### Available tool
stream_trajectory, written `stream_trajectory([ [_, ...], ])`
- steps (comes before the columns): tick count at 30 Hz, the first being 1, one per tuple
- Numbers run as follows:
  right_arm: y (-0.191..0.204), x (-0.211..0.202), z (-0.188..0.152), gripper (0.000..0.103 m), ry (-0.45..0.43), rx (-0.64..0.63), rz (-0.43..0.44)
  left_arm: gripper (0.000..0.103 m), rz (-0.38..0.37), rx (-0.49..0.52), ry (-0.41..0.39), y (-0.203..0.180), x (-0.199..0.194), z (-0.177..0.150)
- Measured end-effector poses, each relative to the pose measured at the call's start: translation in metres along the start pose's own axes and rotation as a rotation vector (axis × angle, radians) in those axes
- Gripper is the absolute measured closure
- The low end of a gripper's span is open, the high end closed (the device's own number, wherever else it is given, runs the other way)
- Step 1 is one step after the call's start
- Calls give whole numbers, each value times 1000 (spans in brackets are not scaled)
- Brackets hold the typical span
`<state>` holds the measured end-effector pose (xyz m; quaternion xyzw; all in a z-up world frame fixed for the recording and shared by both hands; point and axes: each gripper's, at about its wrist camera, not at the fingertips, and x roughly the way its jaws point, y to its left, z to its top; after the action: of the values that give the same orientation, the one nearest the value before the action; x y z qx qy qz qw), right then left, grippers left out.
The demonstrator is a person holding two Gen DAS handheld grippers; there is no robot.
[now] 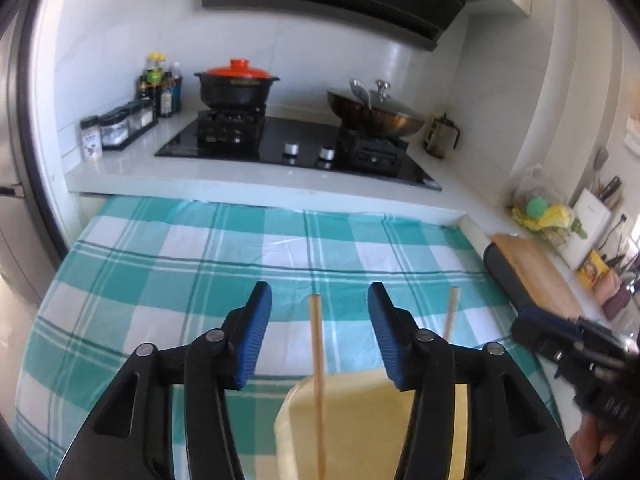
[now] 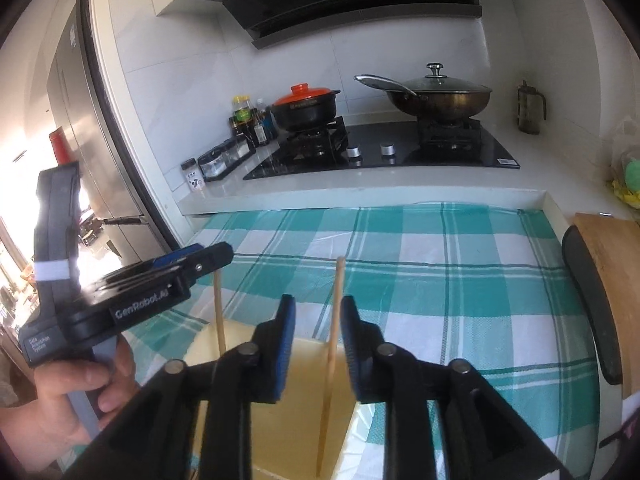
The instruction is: Organize utensils
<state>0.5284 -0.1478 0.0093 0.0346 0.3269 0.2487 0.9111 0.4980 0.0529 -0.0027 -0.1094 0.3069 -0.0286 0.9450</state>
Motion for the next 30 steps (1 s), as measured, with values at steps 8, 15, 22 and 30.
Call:
stream_trajectory([
  [8, 41, -127, -29, 41, -45, -169, -86, 5, -28, 126, -3, 30, -153, -42],
  [15, 45, -203, -166, 36, 34, -254, -259, 5, 52, 163, 135, 58, -213, -171],
  [22, 6, -203, -293, 28, 83, -72, -411, 5, 176, 29, 163, 92, -178, -261],
  [30, -54, -163, -312, 26, 176, -1, -563, 5, 247, -31, 191, 122, -130, -276],
])
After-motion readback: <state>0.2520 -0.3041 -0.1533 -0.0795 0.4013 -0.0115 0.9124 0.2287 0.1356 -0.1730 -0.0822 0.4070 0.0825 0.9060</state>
